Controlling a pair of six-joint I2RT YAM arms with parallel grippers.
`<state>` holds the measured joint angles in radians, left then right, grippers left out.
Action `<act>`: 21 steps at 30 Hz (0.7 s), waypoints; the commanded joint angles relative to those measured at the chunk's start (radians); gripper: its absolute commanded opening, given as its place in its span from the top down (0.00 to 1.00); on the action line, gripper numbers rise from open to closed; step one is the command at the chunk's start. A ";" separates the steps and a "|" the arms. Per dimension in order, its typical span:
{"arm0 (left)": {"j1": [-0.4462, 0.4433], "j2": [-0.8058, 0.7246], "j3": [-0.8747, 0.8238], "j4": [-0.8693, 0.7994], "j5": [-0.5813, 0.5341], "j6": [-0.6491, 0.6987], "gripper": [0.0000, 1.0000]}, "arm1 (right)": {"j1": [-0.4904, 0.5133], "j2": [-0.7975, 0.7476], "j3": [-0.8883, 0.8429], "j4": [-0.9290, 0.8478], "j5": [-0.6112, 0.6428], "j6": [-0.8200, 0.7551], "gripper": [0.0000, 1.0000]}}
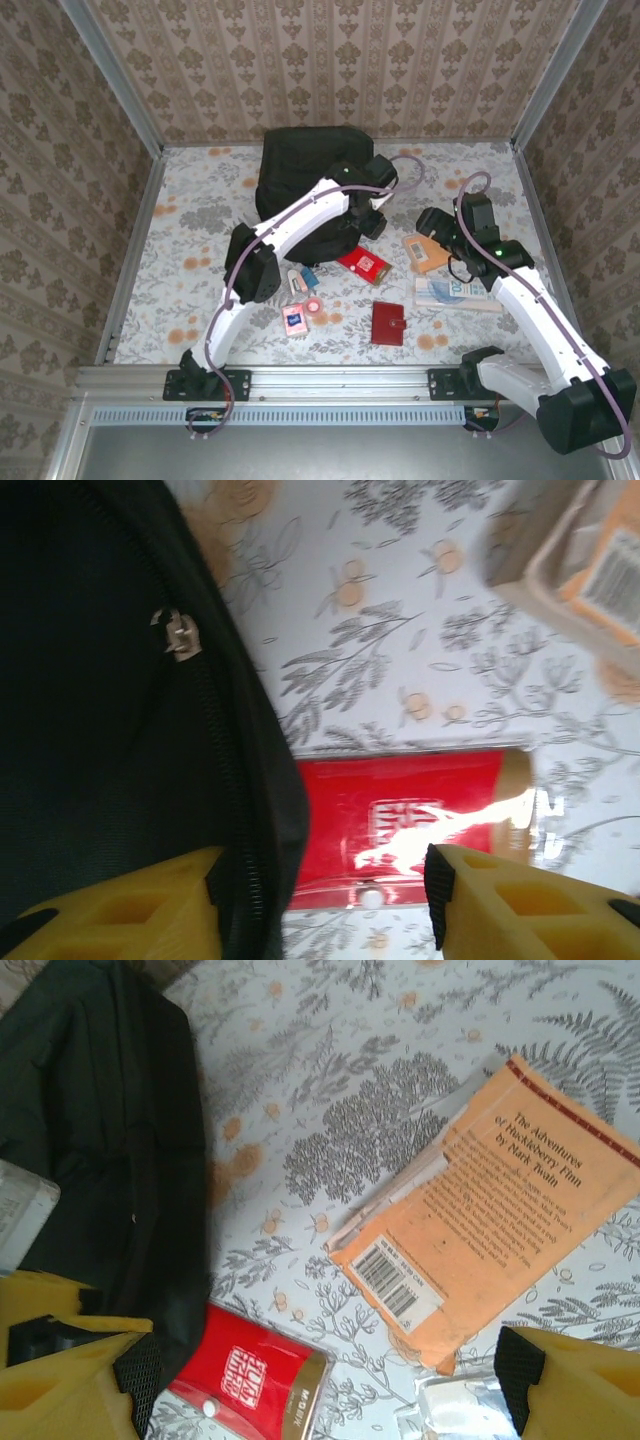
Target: Pack books, pencil case, and school supplies into a backpack
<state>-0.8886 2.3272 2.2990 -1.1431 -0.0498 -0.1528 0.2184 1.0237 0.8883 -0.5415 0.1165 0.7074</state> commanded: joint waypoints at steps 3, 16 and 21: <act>-0.007 -0.033 -0.072 0.002 -0.122 0.062 0.48 | -0.004 0.008 -0.031 0.035 -0.051 0.007 0.12; -0.026 -0.237 -0.396 0.138 -0.062 0.053 1.00 | -0.004 0.106 -0.028 0.116 -0.230 0.021 0.13; -0.047 -0.367 -0.584 0.217 0.005 0.024 1.00 | -0.004 0.222 -0.014 0.178 -0.347 0.125 0.13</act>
<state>-0.9108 2.0418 1.7847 -0.9642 -0.1081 -0.1020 0.2176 1.1961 0.8642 -0.4232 -0.1184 0.7578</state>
